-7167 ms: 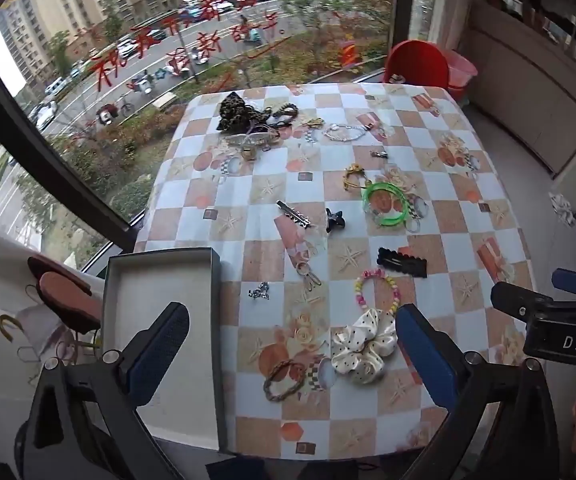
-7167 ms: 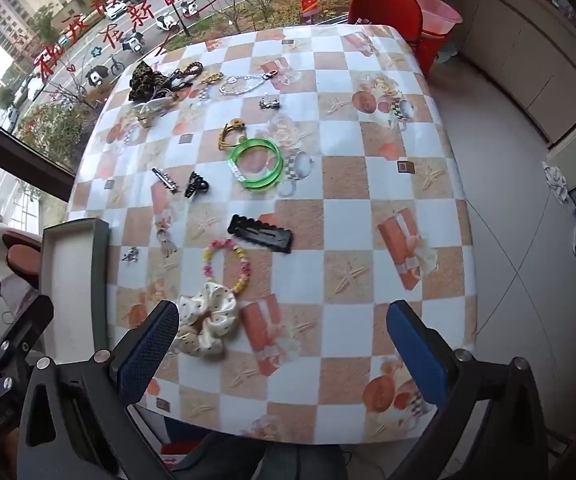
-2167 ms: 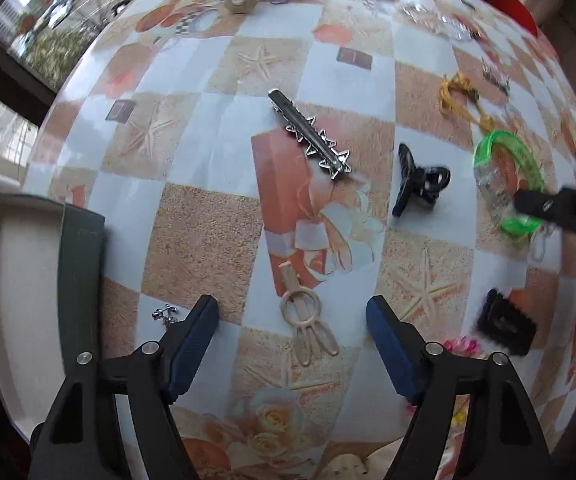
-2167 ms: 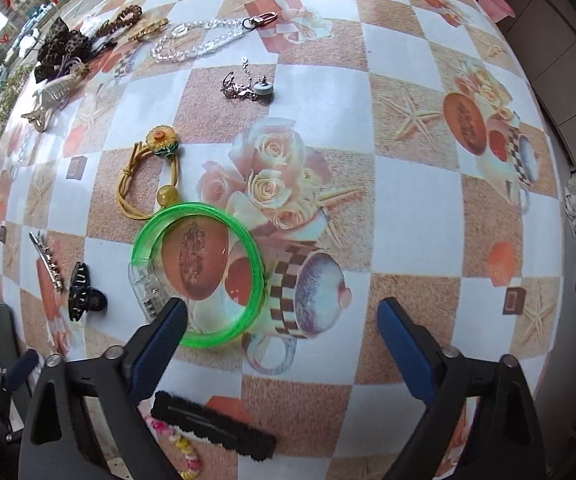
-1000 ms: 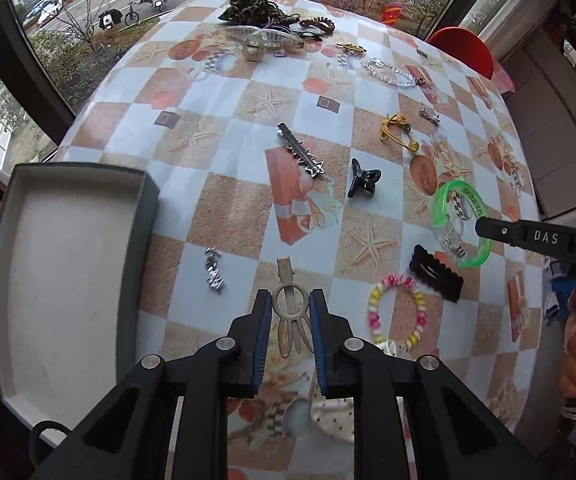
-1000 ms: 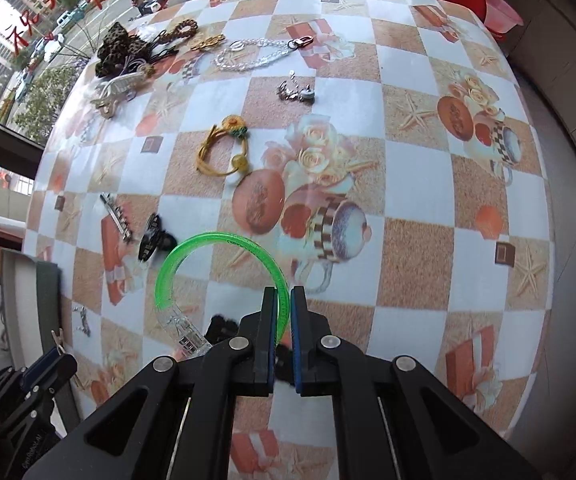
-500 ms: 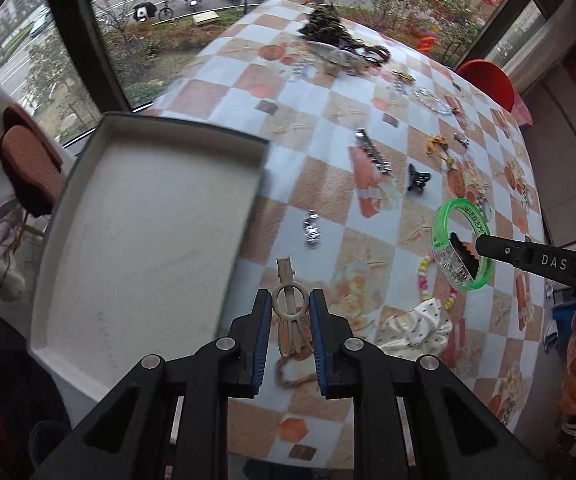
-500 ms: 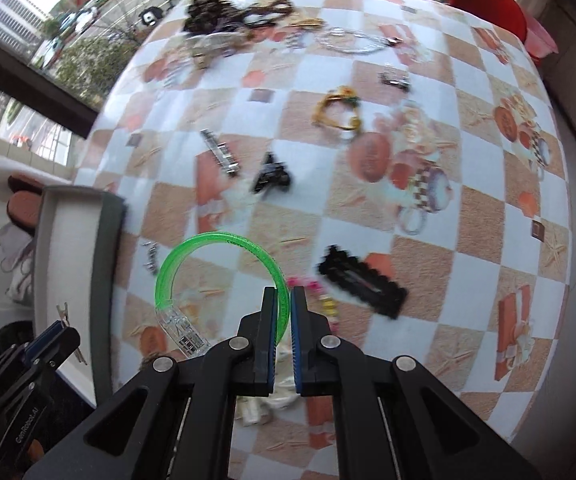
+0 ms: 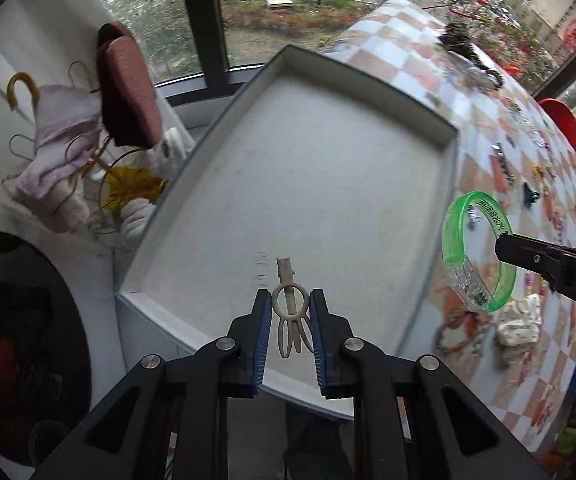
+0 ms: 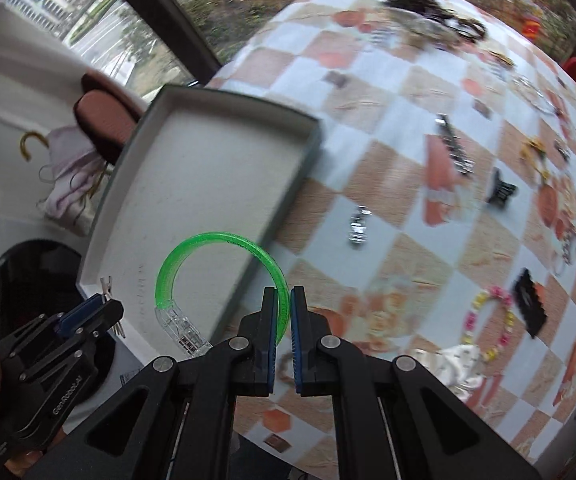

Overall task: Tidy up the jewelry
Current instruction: 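Carry the tassel charm and green bangle into the white tray and release both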

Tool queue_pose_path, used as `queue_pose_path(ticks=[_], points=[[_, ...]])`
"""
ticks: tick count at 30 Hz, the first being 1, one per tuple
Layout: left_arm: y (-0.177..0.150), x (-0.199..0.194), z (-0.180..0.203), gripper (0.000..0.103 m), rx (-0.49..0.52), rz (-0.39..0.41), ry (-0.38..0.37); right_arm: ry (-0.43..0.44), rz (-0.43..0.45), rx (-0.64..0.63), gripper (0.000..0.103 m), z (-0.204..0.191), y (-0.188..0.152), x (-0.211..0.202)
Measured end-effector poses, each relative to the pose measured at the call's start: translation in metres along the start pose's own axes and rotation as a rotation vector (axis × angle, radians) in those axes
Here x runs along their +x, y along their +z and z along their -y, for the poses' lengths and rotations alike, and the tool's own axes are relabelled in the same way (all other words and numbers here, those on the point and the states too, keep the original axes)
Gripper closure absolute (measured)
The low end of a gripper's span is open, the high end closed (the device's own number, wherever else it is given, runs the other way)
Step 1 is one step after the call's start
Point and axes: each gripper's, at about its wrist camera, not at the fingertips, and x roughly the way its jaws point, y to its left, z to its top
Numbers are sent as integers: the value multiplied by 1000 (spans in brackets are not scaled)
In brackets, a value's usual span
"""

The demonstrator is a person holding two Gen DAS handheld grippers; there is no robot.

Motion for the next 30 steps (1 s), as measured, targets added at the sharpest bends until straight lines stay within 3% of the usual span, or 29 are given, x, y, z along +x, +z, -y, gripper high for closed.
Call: queue_pose_path(ticks=[11,19,27,29,30], points=[[8,46,-34,80,19,-35,66,-58,-75,-96,96,-59,13,57],[7,59,-33,79,32,-30,98,-97,-114,-112,96,-66,22,87],[10,58,-27,79,51,-41,122,-74,-130,-109,95,-64,23,91],[11,58,-27,79,51,-44,129,-52,-118,-92,93,-62,26,85],[12,57,-26,79,49,-46,126,-45,-109,-87,86,-58,27,79]])
